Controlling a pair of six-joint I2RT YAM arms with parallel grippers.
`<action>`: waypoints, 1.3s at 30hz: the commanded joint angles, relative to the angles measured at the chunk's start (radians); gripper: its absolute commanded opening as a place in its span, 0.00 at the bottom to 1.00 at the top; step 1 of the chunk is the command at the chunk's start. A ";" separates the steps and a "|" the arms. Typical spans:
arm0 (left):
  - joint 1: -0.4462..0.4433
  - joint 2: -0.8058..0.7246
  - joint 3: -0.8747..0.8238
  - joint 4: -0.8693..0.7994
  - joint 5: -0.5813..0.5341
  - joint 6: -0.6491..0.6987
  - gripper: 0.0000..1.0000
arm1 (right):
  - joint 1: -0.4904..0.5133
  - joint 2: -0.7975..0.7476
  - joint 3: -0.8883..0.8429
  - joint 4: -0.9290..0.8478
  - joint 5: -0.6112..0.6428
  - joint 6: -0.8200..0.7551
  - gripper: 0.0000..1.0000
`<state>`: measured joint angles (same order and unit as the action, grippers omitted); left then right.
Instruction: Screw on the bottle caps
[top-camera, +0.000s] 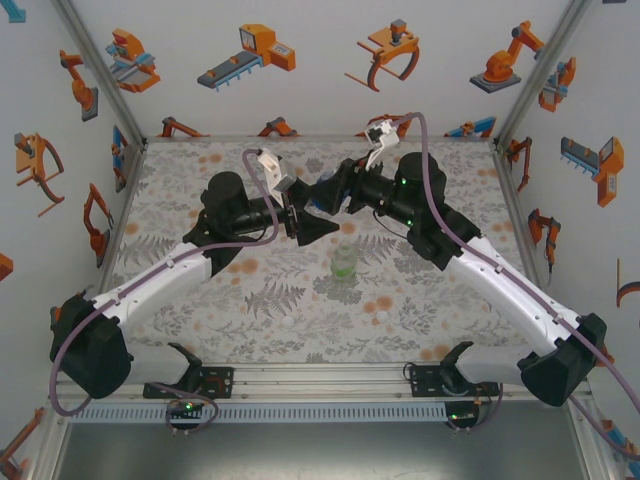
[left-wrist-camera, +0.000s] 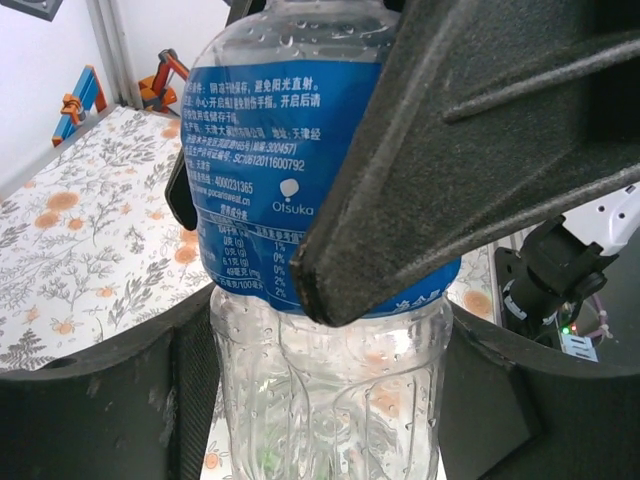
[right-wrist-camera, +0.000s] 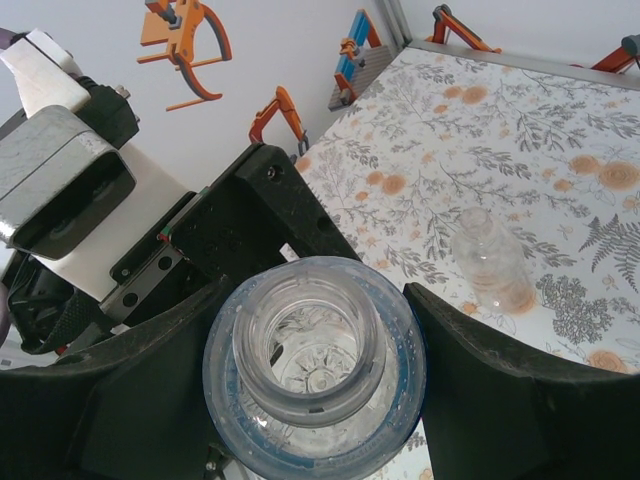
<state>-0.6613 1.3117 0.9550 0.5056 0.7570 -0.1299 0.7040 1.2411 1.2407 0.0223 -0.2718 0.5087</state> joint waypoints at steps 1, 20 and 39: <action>-0.004 0.005 0.035 0.038 0.024 -0.017 0.65 | 0.017 -0.015 -0.008 0.044 -0.015 0.024 0.32; 0.106 -0.076 0.113 -0.336 0.043 0.181 0.30 | 0.006 -0.117 0.056 -0.099 0.102 -0.174 0.76; 0.172 -0.112 0.171 -0.748 -0.030 0.531 0.25 | -0.007 -0.268 -0.146 -0.553 0.362 -0.207 0.74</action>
<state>-0.4957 1.2167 1.1110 -0.1860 0.7502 0.3340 0.7025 0.9909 1.1358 -0.3912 0.0147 0.2539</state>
